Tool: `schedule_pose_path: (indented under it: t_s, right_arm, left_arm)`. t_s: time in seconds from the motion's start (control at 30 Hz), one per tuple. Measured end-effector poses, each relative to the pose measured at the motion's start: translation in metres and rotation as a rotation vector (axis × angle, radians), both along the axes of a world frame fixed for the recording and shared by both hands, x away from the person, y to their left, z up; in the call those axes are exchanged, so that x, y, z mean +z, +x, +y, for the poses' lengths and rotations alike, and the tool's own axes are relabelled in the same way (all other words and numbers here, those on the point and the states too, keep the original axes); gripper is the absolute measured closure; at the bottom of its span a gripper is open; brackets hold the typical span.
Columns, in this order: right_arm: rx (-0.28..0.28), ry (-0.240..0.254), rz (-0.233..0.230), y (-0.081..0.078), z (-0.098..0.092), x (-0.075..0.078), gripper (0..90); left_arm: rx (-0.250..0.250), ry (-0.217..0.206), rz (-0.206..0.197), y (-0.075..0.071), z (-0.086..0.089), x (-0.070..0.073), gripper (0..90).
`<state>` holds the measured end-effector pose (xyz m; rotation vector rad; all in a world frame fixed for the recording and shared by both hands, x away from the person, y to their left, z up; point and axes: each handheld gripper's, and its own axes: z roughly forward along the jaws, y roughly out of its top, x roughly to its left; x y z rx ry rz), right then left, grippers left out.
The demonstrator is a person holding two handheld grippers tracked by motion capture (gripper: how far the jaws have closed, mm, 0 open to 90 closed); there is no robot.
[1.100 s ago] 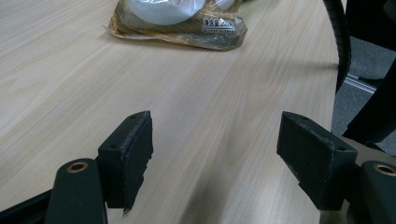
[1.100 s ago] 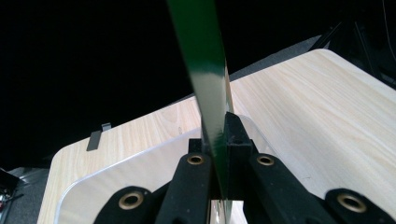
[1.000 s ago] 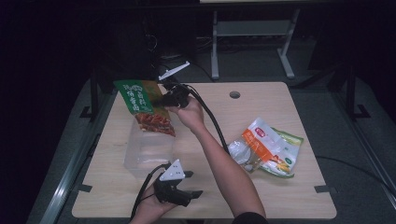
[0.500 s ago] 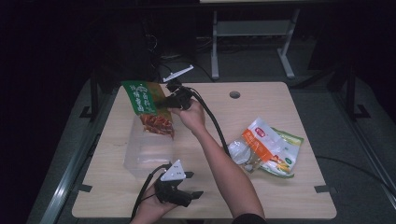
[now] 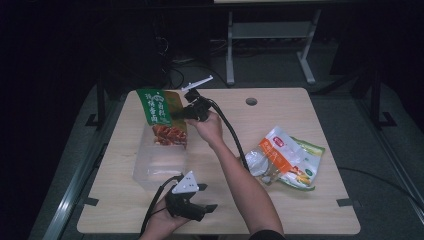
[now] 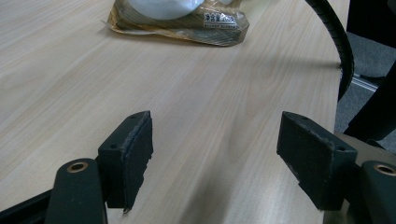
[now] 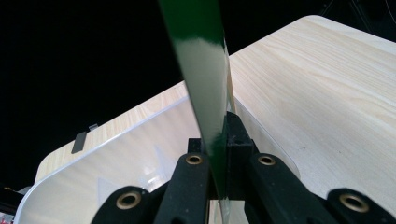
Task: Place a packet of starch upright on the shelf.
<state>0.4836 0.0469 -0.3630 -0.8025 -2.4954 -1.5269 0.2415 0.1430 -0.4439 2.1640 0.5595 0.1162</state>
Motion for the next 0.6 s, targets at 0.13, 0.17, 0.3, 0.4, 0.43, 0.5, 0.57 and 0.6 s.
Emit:
schedule_pose_path:
  t_s: [0.13,0.17,0.3,0.4,0.43,0.5,0.57,0.6]
  right_arm:
    - [-0.018,-0.035,-0.010,-0.001,0.001,0.002,75.8]
    - [-0.025,-0.040,-0.010,0.000,0.000,0.003,72.9]
    - [-0.027,-0.054,0.000,-0.001,-0.007,0.004,65.7]
    - [-0.028,-0.061,0.003,-0.003,-0.009,0.005,62.7]
    - [-0.027,-0.066,-0.003,-0.004,-0.011,0.006,61.4]
    - [-0.035,-0.076,-0.008,-0.006,-0.014,0.008,59.4]
    - [-0.042,-0.079,-0.014,-0.007,-0.018,0.009,57.9]
    - [-0.047,-0.082,-0.013,-0.008,-0.021,0.010,57.3]
  left_arm:
    - [0.001,0.002,0.004,-0.001,-0.001,-0.001,26.5]
    - [0.000,0.003,0.004,-0.001,-0.001,-0.001,26.5]
    - [0.000,0.004,0.007,0.000,-0.001,-0.001,26.5]
    - [0.001,0.004,0.008,0.000,-0.001,-0.001,26.5]
    - [0.001,0.004,0.009,0.000,-0.001,-0.002,26.4]
    - [0.001,0.007,0.009,0.000,-0.001,-0.002,26.4]
    - [0.001,0.006,0.009,-0.001,-0.002,-0.002,26.4]
    - [0.000,0.006,0.007,-0.001,-0.003,-0.002,26.4]
